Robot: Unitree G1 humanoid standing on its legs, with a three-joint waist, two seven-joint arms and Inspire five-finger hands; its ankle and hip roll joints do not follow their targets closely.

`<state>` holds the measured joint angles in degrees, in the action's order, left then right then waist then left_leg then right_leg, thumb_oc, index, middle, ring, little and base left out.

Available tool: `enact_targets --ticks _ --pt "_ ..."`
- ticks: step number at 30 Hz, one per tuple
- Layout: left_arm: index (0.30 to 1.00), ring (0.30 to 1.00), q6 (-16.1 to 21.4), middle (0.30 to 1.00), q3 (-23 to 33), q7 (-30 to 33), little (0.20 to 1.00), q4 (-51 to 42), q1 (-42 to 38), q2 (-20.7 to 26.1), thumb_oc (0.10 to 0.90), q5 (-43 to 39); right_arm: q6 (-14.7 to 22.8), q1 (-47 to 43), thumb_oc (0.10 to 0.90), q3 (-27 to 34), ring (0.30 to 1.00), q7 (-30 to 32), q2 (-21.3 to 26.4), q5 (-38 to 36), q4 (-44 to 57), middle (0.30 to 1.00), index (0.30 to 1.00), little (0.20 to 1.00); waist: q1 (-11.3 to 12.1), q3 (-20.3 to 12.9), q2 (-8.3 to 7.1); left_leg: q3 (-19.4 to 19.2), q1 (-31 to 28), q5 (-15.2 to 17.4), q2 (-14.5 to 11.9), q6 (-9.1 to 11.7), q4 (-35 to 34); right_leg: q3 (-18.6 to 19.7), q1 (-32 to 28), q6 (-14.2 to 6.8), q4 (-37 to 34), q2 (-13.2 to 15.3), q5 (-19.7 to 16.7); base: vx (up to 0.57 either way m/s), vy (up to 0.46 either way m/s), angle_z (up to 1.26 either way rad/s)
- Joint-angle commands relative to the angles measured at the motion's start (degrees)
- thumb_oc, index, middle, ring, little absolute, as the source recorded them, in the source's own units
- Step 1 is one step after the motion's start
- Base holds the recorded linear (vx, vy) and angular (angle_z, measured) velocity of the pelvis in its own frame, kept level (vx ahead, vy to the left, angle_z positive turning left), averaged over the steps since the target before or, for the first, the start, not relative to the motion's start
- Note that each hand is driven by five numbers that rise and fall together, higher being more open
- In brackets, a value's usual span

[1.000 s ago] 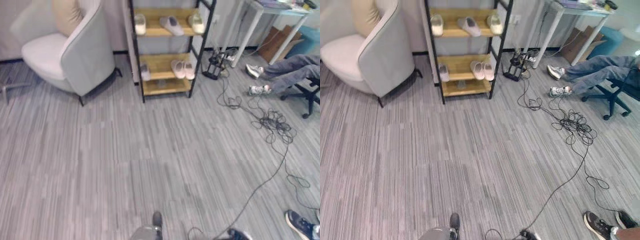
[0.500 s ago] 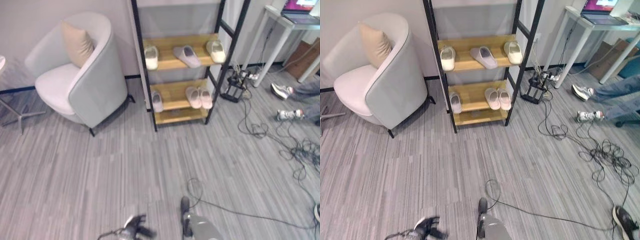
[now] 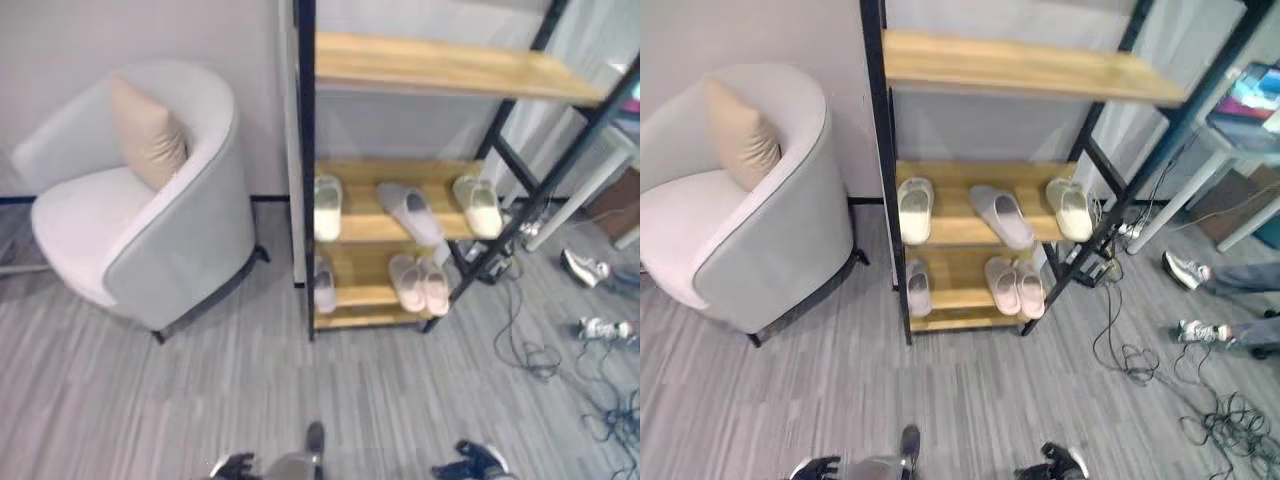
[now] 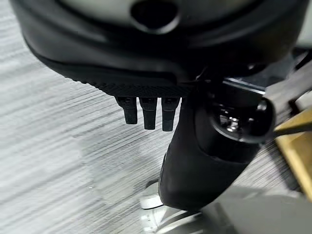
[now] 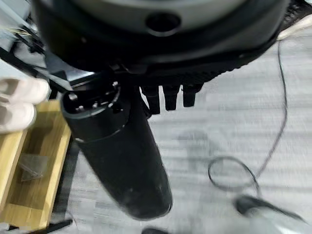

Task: Arrange the slippers neatly on the shoe rack.

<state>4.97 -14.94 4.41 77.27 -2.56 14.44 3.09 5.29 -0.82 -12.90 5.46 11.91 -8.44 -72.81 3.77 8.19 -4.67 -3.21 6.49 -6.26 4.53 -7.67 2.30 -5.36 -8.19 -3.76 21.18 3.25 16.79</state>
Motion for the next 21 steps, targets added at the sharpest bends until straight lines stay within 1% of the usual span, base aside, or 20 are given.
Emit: enact_targets --ticks 1,2,4,6,7,8,9,11,12,13,14,16,17,18,20,21 --pt "0.900 0.900 1.7 0.900 0.7 1.7 0.900 -1.1 -0.8 -2.2 0.800 -0.4 0.0 -0.6 0.800 -0.8 0.900 0.1 3.9 2.9 2.7 0.900 0.900 0.900 1.3 -0.2 2.71 0.2 -0.5 9.6 -1.6 4.6 5.8 -2.8 9.4 -3.3 2.5 -0.7 -9.6 0.16 0.047 -0.42" --pt "0.900 0.900 1.5 0.900 1.7 2.4 0.900 -1.1 -1.6 -1.3 0.800 -1.3 -0.2 -0.8 0.800 -1.9 0.900 -0.2 3.0 4.1 3.5 0.900 0.900 0.900 1.0 0.5 3.37 0.5 -2.8 10.6 -1.8 3.8 5.4 -4.7 13.4 -4.8 8.3 1.8 -13.2 0.17 0.003 -0.37" --pt "0.900 0.900 1.4 0.900 1.7 2.8 0.900 -0.8 -1.9 -0.7 0.800 -0.6 -0.3 -0.7 0.800 -2.5 0.900 -0.3 2.6 4.7 3.9 0.900 0.900 0.900 0.3 1.0 3.81 1.5 -4.3 11.4 -2.0 3.7 5.5 -4.5 15.1 -3.8 6.9 3.5 -13.0 0.21 -0.060 -0.31" --pt "0.900 0.900 1.6 0.900 1.4 3.1 0.900 -0.6 -1.5 -0.4 0.800 0.4 -0.3 -0.4 0.800 -2.3 0.900 -0.1 2.7 4.6 4.1 0.900 0.900 0.900 -0.5 1.2 4.36 2.3 -4.9 12.4 -2.4 4.1 6.1 -2.7 16.2 -2.9 3.1 4.9 -12.6 0.18 -0.140 0.09" --pt "0.900 0.900 1.7 0.900 1.3 3.3 0.900 -0.2 -1.4 -0.5 0.800 0.9 -0.3 -0.3 0.800 -2.0 0.900 0.0 2.8 4.5 4.1 0.900 0.900 0.900 -0.9 1.3 4.62 2.8 -5.1 13.0 -2.7 4.4 6.4 -1.3 16.9 -2.8 1.4 5.8 -12.9 0.12 -0.112 0.38" --pt "0.900 0.900 1.7 0.900 1.2 3.3 0.900 -0.2 -1.4 -0.5 0.800 0.9 -0.3 -0.3 0.800 -2.0 0.900 0.0 2.8 4.5 4.2 0.900 0.900 0.900 -0.9 1.4 4.64 2.8 -5.2 13.1 -2.7 4.4 6.5 -1.3 16.8 -2.8 1.5 5.7 -12.9 0.18 -0.216 0.47" --pt "0.900 0.900 2.0 0.900 1.0 3.3 0.900 0.3 -0.9 -0.6 0.800 1.5 -0.4 0.1 0.800 -1.0 0.900 0.1 3.1 3.9 3.9 0.900 0.900 0.900 -1.8 1.4 4.87 4.1 -5.9 14.4 -3.1 5.0 7.2 3.5 17.4 -3.2 -2.6 7.9 -15.2 0.17 -0.246 0.52" --pt "0.900 0.900 2.1 0.900 1.1 3.5 0.900 0.4 -0.7 -0.5 0.800 1.4 -0.7 0.8 0.800 -0.1 0.900 0.2 3.4 3.7 3.3 0.900 0.900 0.900 -2.3 1.4 4.51 5.3 -6.4 15.6 -3.0 5.6 8.2 7.8 16.7 -3.9 -5.2 9.2 -17.5 0.17 -0.315 0.39" --pt "0.900 0.900 2.2 0.900 1.0 3.7 0.900 0.3 -0.7 -0.5 0.800 1.1 -1.0 1.3 0.800 0.3 0.900 0.4 3.6 3.8 2.8 0.900 0.900 0.900 -2.3 1.3 4.04 5.8 -6.1 15.9 -3.1 5.9 9.4 9.0 15.9 -4.4 -5.9 9.1 -17.9 0.12 -0.300 0.32" --pt "0.900 0.900 2.2 0.900 0.9 3.7 0.900 0.2 -0.9 -0.5 0.800 1.0 -1.1 1.7 0.800 0.7 0.900 0.5 3.6 3.7 2.3 0.900 0.900 0.900 -2.2 1.0 3.67 6.3 -5.9 16.2 -3.2 6.2 9.8 9.3 14.5 -4.9 -7.2 8.5 -16.3 0.11 -0.343 0.30" --pt "0.900 0.900 2.2 0.900 1.1 3.8 0.900 0.2 -0.7 -0.3 0.800 1.0 -1.3 2.2 0.800 1.2 0.900 0.4 3.3 3.5 1.9 0.900 0.900 0.900 -1.9 0.5 3.29 6.8 -5.9 16.4 -3.7 6.7 10.2 8.6 13.7 -4.9 -7.7 7.9 -14.5 0.09 -0.232 0.22" --pt "0.900 0.900 2.2 0.900 1.1 3.8 0.900 0.2 -0.7 -0.3 0.800 1.0 -1.3 2.2 0.800 1.2 0.900 0.4 3.3 3.5 1.9 0.900 0.900 0.900 -2.0 0.5 3.28 6.9 -5.9 16.5 -3.7 6.7 10.2 8.6 13.6 -4.9 -7.6 7.9 -14.4 0.06 -0.265 0.65" --pt "0.900 0.900 2.2 0.900 1.6 3.6 0.900 0.8 0.1 -0.6 0.800 0.2 -1.0 2.3 0.800 0.5 0.900 0.2 3.5 3.3 1.9 0.900 0.900 0.900 -1.7 0.0 3.14 9.3 -6.0 15.3 -6.5 8.6 10.5 6.9 12.2 -3.9 -8.2 5.0 -11.7 0.07 -0.506 0.86" --pt "0.900 0.900 2.2 0.900 1.6 3.4 0.900 0.8 0.3 -0.8 0.800 0.0 -0.7 2.5 0.800 0.2 0.900 0.3 3.6 3.3 2.7 0.900 0.900 0.900 -1.6 -0.1 3.08 9.6 -5.7 14.8 -7.2 9.1 10.7 6.3 11.7 -3.5 -9.0 4.5 -11.2 0.06 -0.624 0.66" --pt "0.900 0.900 2.2 0.900 1.1 3.3 0.900 0.8 0.4 -1.2 0.800 0.2 0.2 2.0 0.800 -0.2 0.900 1.2 4.3 3.4 4.6 0.900 0.900 0.900 -1.7 -0.1 2.88 9.9 -4.0 12.0 -9.1 10.6 12.5 4.6 9.6 -2.3 -11.3 3.2 -10.3 -0.05 -0.385 0.18" --pt "0.900 0.900 1.7 0.900 0.1 3.6 0.900 0.5 -0.2 -1.6 0.800 0.6 0.8 1.3 0.800 0.2 0.900 2.5 5.5 2.4 6.0 0.900 0.900 0.900 -2.6 0.6 2.56 6.1 0.0 6.5 -12.6 11.2 17.8 2.6 7.8 -0.7 -13.3 2.4 -10.3 -0.10 -0.437 0.08"
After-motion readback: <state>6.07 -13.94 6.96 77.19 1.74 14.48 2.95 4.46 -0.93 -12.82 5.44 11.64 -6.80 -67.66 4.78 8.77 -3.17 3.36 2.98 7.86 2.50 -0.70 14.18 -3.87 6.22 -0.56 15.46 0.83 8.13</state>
